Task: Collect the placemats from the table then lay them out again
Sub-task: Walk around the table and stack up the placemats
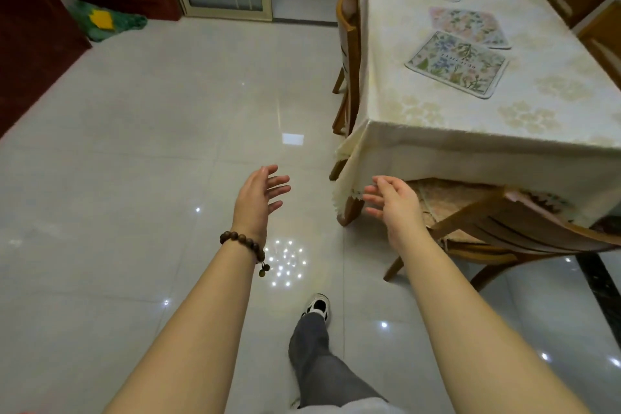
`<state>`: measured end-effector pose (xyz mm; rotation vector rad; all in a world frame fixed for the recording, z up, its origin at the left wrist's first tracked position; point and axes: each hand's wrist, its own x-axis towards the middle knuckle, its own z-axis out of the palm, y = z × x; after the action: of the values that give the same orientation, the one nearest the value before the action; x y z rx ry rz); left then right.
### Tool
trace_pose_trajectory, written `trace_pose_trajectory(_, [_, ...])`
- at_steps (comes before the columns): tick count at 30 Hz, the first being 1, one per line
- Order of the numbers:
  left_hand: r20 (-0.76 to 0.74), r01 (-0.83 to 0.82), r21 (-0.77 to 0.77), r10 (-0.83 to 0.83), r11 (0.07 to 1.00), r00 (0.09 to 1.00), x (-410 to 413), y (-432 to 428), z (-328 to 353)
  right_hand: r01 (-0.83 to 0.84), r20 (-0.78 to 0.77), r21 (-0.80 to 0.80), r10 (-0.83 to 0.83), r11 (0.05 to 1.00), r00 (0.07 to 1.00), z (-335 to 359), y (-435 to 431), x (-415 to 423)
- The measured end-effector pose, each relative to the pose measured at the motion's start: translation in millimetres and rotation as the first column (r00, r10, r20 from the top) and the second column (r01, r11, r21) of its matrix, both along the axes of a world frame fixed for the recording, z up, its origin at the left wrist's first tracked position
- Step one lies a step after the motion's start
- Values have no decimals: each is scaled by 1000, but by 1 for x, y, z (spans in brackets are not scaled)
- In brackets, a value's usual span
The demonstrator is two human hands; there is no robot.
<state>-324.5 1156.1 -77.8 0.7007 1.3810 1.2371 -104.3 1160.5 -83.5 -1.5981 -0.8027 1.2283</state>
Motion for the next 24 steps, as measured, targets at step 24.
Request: trace_pose_trajectory(24, [23, 384, -39, -383, 923, 923, 155, 391, 19, 394, -6, 33, -394, 919, 919, 8, 303, 136])
